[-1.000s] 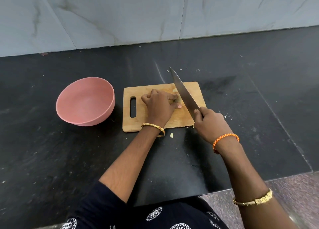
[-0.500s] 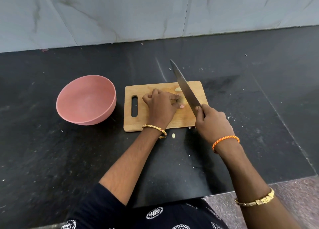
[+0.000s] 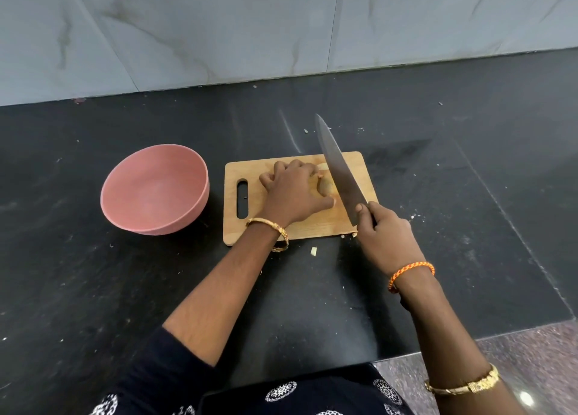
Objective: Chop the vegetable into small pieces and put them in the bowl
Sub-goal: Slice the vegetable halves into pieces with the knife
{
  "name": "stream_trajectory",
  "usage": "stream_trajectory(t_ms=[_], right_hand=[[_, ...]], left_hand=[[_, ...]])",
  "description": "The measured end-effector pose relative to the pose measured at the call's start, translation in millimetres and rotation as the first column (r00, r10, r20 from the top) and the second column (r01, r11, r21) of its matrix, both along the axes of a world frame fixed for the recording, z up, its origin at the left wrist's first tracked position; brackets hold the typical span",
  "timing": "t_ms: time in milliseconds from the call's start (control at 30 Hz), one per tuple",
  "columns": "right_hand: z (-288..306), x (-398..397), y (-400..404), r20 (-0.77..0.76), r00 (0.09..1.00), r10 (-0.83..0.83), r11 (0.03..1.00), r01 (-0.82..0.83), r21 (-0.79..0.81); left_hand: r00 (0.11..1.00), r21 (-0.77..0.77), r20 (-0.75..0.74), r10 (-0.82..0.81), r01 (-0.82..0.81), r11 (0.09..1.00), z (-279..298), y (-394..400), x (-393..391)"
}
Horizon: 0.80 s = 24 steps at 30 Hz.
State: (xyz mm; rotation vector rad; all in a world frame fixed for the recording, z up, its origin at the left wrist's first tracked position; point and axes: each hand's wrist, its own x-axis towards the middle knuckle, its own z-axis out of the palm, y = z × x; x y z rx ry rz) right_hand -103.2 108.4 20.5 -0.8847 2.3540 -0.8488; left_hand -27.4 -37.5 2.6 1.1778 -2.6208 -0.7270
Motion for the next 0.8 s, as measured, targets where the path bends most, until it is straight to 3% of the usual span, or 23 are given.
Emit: stream_trajectory(t_ms=[133, 800], right_hand=[[0.1, -2.4, 1.8, 0.025, 0.999, -0.047, 0.999, 0.048, -0.02], [-3.5, 6.1, -2.8, -0.031, 0.999, 0.024, 0.999, -0.023, 0.026]], left_hand=[[0.996, -0.023, 0.061, -0.072, 0.074, 0.997, 5.0, -5.9, -7.6], [0.999, -0.037, -0.029, 0.046, -0.047, 0.998, -4.5, 7.2, 9.2]])
